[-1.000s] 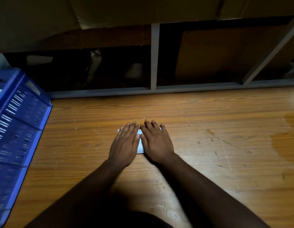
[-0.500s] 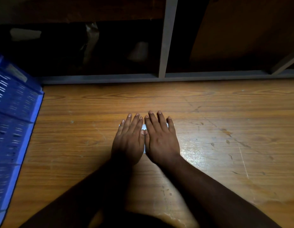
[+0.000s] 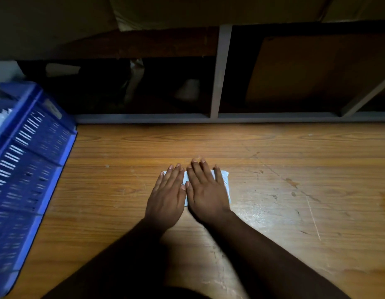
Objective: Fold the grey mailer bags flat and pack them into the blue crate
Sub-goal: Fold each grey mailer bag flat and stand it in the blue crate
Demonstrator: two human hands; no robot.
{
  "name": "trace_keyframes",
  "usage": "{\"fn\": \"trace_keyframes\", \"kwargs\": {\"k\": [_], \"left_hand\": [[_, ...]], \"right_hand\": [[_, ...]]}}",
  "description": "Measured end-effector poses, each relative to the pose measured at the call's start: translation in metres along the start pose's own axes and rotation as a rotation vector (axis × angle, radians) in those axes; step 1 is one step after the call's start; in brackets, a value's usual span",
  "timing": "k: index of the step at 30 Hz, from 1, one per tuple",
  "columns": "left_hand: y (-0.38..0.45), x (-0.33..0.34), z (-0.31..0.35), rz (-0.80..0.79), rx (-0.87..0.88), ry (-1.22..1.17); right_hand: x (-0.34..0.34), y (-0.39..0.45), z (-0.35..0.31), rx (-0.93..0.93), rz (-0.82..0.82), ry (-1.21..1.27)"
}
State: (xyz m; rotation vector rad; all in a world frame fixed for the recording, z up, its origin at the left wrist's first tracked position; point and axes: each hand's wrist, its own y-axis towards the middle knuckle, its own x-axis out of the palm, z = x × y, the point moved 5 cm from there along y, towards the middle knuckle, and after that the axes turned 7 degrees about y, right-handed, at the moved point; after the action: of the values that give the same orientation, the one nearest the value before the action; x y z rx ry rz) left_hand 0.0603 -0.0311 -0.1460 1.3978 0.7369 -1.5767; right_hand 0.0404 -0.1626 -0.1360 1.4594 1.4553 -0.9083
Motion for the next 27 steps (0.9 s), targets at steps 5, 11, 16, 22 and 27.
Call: {"fn": "trace_keyframes", "kwargs": {"k": [5,11,16,22,27], "left_hand": [[-0.001,0.010,0.001,-0.020,0.009,0.070],[-0.002,0.006,0.001,-0.049,0.002,0.068],[-0.009,0.003,-0.010,-0.098,-0.070,0.076],[-0.004,-0.004,-0.018,-0.166,-0.077,-0.115],[0.019,-0.033,-0.041,-0.168,-0.057,-0.206]], "right_hand": [[0.010,-0.004,0.001,-0.027,-0.013,-0.053],[0.012,-0.004,0.002,-0.029,-0.024,-0.023],[0.001,-0.026,0.030,0.029,-0.015,0.040],[-0.012,-0.019,0.037,0.028,-0.138,0.162],[-0.054,0.006,0.045,0.023,-0.239,0.078]]}}
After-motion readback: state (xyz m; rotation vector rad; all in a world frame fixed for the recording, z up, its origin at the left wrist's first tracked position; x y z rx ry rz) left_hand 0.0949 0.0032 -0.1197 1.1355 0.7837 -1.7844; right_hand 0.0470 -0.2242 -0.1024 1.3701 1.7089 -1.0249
